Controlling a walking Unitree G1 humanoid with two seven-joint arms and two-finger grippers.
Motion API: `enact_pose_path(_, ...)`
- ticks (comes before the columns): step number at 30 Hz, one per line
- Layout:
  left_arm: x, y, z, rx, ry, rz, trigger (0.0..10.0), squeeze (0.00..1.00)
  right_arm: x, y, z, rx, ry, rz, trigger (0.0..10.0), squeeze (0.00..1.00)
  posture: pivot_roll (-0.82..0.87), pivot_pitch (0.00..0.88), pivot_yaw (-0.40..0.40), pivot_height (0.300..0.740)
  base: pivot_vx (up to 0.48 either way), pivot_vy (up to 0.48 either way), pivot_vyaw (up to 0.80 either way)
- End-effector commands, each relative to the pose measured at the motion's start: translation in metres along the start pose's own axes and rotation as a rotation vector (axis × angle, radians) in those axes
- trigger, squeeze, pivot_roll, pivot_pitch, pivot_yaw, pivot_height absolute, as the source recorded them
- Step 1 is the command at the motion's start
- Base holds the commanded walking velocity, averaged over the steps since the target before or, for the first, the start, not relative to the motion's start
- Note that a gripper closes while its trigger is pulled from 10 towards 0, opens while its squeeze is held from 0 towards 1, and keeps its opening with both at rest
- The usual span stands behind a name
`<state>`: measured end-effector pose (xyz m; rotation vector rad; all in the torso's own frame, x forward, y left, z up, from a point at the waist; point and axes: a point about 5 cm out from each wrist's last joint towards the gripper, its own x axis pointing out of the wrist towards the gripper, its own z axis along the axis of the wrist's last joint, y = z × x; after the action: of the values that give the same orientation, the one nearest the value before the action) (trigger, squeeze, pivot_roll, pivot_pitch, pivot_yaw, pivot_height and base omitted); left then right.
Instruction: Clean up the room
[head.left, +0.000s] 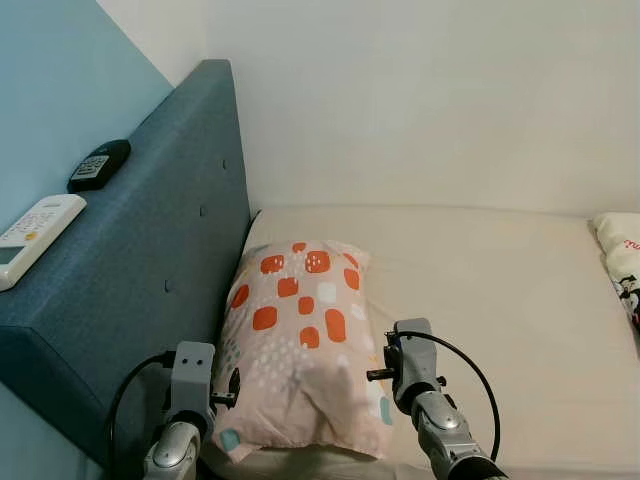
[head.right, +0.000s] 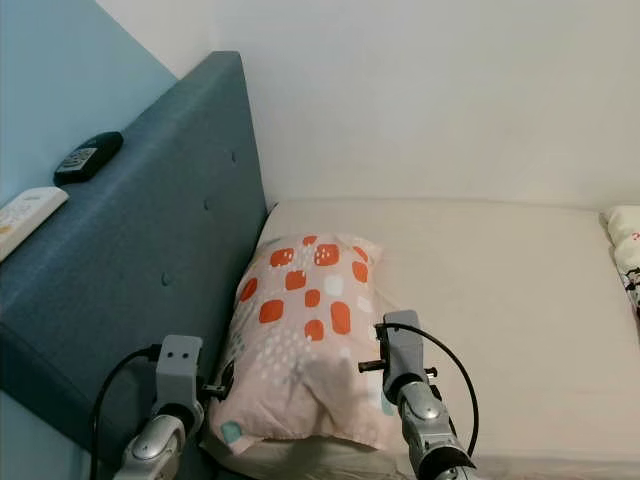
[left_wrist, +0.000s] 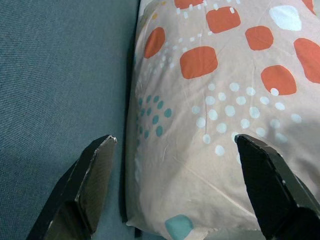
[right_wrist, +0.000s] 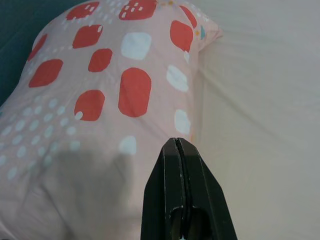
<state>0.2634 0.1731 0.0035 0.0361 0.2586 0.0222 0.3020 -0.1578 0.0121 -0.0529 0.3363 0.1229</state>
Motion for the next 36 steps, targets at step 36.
enact_pose_path(36, 0.0000, -0.0035, 0.0042, 0.039, -0.018, -0.036, 10.0, 0.00, 0.0019, -0.0044, 0.0060, 0.022, -0.022, -0.011, 10.0, 0.00, 0.03, 0.090, -0.039, 0.628, 0.000, 0.000, 0.00)
